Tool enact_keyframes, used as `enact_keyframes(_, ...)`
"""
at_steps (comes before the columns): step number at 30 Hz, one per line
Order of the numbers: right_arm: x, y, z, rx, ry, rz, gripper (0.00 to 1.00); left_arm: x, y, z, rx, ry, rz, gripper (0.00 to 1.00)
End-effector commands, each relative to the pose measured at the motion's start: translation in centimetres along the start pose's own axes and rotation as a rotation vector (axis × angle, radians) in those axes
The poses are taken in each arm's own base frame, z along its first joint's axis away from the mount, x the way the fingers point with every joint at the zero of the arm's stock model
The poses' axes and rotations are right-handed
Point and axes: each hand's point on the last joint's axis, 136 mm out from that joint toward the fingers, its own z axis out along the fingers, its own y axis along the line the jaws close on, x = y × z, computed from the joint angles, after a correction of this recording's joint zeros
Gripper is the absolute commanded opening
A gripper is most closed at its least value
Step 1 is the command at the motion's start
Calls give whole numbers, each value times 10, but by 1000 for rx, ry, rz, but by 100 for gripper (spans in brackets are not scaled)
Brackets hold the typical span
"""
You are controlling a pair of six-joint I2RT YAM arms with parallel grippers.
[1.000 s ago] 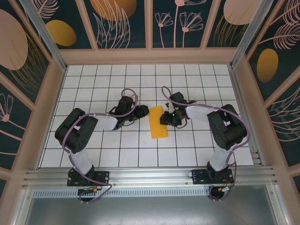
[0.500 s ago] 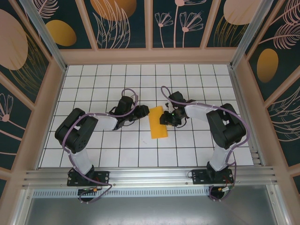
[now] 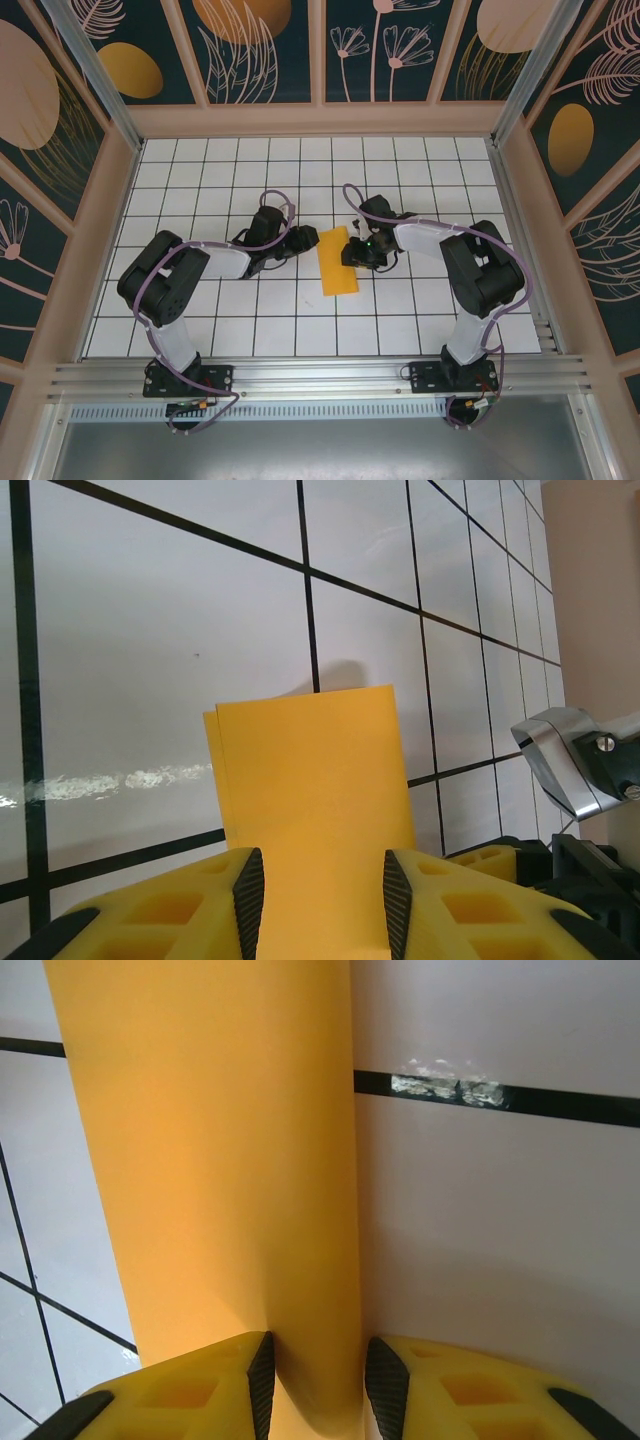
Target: Fold a paper plane with a square sheet of paper (pick it up from the middle)
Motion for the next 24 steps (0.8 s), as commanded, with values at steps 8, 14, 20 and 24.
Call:
enact_keyframes(8, 26, -32, 33, 112, 88, -27, 37, 9, -2, -6, 25, 21, -57, 39)
enact_keyframes(14, 28, -36, 35, 123, 93, -18, 37, 4, -11, -6, 51, 9, -61, 37)
enact_keyframes(20, 30, -40, 39, 135, 108, -17, 37, 1, -17, -5, 71, 3, -57, 37)
enact_keyframes(24, 31, -41, 39, 139, 112, -24, 38, 5, -21, -1, 72, 16, -45, 37)
